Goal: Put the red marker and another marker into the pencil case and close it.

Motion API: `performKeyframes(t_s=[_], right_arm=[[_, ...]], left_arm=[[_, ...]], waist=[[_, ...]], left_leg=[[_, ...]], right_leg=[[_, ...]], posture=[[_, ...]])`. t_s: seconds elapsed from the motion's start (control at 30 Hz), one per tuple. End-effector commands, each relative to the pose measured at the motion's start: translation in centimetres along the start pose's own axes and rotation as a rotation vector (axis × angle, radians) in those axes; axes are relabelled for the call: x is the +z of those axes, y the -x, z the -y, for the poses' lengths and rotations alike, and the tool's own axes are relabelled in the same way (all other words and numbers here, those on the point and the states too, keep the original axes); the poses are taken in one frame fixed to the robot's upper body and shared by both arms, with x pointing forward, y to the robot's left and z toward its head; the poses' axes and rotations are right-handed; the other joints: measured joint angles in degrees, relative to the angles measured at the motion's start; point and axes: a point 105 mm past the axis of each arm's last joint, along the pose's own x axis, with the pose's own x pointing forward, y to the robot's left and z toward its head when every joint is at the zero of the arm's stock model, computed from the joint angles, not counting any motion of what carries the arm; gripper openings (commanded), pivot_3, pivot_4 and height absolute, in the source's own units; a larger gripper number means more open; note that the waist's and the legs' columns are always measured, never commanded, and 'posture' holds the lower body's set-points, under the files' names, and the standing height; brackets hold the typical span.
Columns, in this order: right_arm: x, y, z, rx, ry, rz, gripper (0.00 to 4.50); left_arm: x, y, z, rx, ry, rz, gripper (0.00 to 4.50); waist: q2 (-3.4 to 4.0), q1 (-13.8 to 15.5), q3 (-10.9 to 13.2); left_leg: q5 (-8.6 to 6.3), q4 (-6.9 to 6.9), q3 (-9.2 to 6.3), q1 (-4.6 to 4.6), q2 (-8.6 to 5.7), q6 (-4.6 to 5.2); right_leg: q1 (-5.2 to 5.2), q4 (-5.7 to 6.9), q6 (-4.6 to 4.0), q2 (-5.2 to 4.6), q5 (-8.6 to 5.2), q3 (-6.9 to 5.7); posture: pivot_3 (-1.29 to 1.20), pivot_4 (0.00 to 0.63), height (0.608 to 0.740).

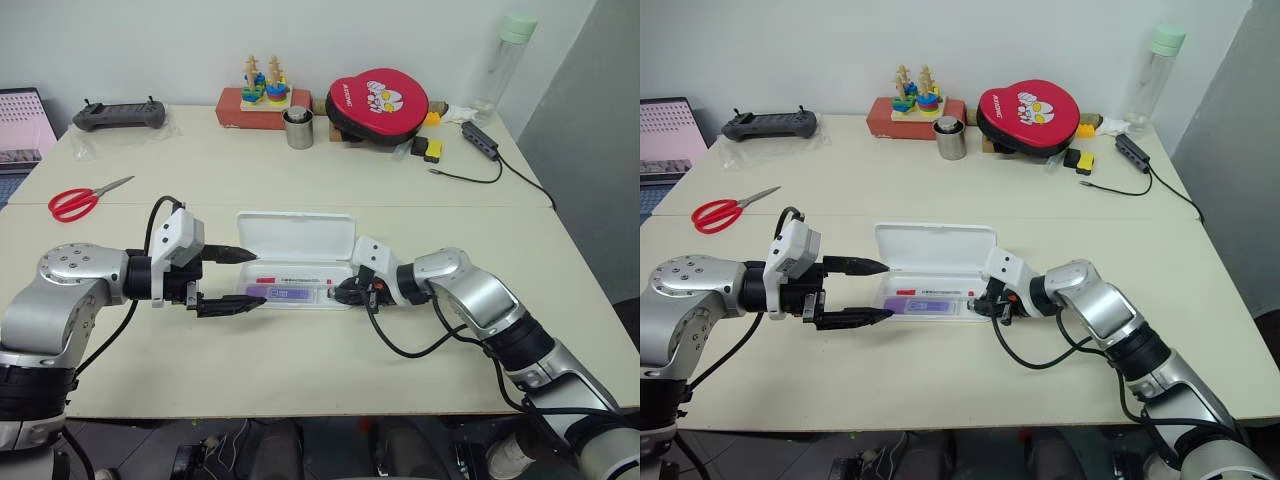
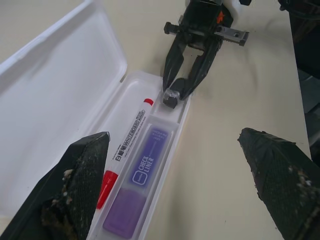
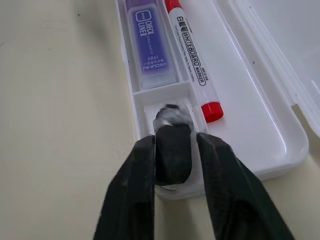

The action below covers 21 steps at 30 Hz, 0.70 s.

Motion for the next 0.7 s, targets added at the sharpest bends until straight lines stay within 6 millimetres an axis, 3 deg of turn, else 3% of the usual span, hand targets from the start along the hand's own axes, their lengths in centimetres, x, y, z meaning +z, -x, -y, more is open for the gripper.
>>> performKeyframes(t_s=[0.03, 0.23, 0.33, 0.4, 0.47, 0.57, 0.6, 0.7], right_arm=[[1.5, 0.5, 0.3, -0.007, 0.047, 0.037, 2.19], [2.8, 1.0, 0.6, -0.012, 0.067, 0.071, 3.61], [6.7, 2.4, -0.2, 0.065, 0.076, 0.257, 4.23], [10.4, 4.1, 0.3, 0.068, 0.031, 0.425, 3.96], [12.0, 4.9, 2.7, -0.039, 0.001, 0.467, 3.62], [13.1, 5.1, 5.8, -0.175, -0.029, 0.466, 2.8], [13.2, 5.1, 7.7, -0.262, -0.06, 0.448, 2.57], [12.1, 4.3, 11.2, -0.433, -0.116, 0.346, 1.84]], left_arm=[[1.9, 0.3, -0.1, 0.016, -0.054, 0.047, 4.5], [2.0, 0.1, -0.3, 0.049, -0.038, 0.071, 4.5], [2.8, 0.6, -1.0, 0.129, 0.004, 0.147, 4.5], [3.4, 1.3, -1.7, 0.202, 0.044, 0.218, 4.5], [3.8, 1.9, -2.4, 0.27, 0.083, 0.283, 4.5], [4.1, 2.7, -3.2, 0.345, 0.125, 0.341, 4.5], [4.4, 2.9, -3.4, 0.364, 0.13, 0.366, 4.5], [5.2, 3.3, -3.2, 0.383, 0.137, 0.414, 4.5]], waist=[[0.0, 0.0, 0.0], [0.0, 0.0, 0.0], [0.0, 0.0, 0.0], [0.0, 0.0, 0.0], [0.01, -0.3, 0.0], [-0.07, -0.4, 0.0], [-0.08, -0.4, 0.0], [-0.1, -0.4, 0.0]], left_leg=[[0.0, 0.0, 0.0, 0.0, 0.0, 0.0], [0.0, 0.01, 0.0, 0.01, 0.0, 0.0], [0.0, 0.01, 0.0, 0.0, 0.0, 0.0], [0.0, 0.01, -0.01, -0.02, 0.0, 0.0], [0.0, 0.01, -0.04, -0.01, 0.02, 0.0], [0.0, 0.02, -0.08, 0.06, 0.02, 0.0], [0.0, 0.02, -0.07, 0.11, 0.02, 0.0], [0.01, 0.04, -0.04, 0.09, 0.01, 0.0]], right_leg=[[0.01, 0.0, 0.0, 0.0, 0.0, 0.0], [0.01, 0.0, 0.01, 0.0, 0.0, 0.01], [0.0, 0.0, 0.01, 0.0, 0.01, 0.01], [0.0, 0.01, 0.01, 0.0, 0.01, 0.0], [0.0, 0.04, 0.01, 0.01, 0.01, -0.02], [0.06, 0.07, 0.02, 0.01, 0.02, -0.07], [0.1, 0.05, 0.01, 0.01, 0.02, -0.07], [0.05, 0.06, -0.22, 0.0, 0.19, -0.03]], posture=[[0.0, 0.15, 0.74], [0.0, 0.15, 0.74], [0.0, 0.15, 0.74], [0.0, 0.15, 0.74], [0.0, 0.15, 0.74], [0.0, 0.15, 0.74], [0.0, 0.15, 0.74], [0.0, 0.15, 0.74]])
